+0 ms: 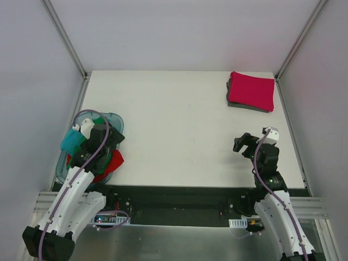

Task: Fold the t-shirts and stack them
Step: Grab crumpled tshirt from bin with the left arm

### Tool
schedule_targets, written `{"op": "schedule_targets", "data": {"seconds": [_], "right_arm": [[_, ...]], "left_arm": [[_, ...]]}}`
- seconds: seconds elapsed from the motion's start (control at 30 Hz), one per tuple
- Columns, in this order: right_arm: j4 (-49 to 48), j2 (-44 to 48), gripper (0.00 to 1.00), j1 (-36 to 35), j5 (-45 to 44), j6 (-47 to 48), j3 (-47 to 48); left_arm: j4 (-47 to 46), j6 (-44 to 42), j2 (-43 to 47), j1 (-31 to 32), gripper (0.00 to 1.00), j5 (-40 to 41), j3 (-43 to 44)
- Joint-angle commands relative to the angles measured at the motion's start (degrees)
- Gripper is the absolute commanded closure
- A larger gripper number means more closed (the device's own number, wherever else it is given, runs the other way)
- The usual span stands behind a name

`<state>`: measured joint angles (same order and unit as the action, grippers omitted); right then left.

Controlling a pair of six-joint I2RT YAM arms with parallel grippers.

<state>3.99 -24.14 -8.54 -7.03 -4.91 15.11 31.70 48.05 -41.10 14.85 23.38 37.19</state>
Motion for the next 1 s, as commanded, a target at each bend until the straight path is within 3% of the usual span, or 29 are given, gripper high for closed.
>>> {"op": "schedule_targets", "data": {"seconds": [0.0,0.23,0.57,0.77,0.83,0.87,0.9,0.93,0.97], "right_arm": [[0.67,1.11,0.04,0.19,0.08,0.07,2.11],[0.58,1.03,0.04,0.1,-1.06,0.25,1.94],[0.58,-1.7,0.04,0.19,-2.11,0.07,2.29],[0.67,-2.75,0.04,0.1,-2.03,0.16,2.73],[0.58,-2.75,0.04,0.19,-2.29,0.16,2.46],[0.49,-2.84,0.04,0.1,-2.38,0.16,2.38],[0.41,-3.1,0.04,0.18,-2.46,0.25,2.46],[0.32,-3.37,0.04,0.1,-2.81,-0.01,2.64],[0.67,-3.46,0.04,0.1,-2.82,0.07,2.81]], "left_arm": [[3.01,1.78,1.55,-2.1,0.01,4.13,-0.28],[2.31,1.87,-5.03,-4.39,0.02,4.48,0.07],[1.08,2.92,-13.04,-6.76,0.26,3.87,-0.27],[0.9,1.96,-12.43,-7.82,0.52,4.66,-0.01],[0.73,1.61,-11.9,-8.0,0.65,4.75,0.16],[0.73,1.26,-11.81,-8.0,0.75,4.66,0.42],[0.82,0.65,-11.63,-8.0,0.92,4.49,0.86],[0.73,0.2,-11.72,-8.0,1.0,4.4,1.3],[0.82,-0.41,-11.72,-8.0,1.0,4.31,1.65]]}}
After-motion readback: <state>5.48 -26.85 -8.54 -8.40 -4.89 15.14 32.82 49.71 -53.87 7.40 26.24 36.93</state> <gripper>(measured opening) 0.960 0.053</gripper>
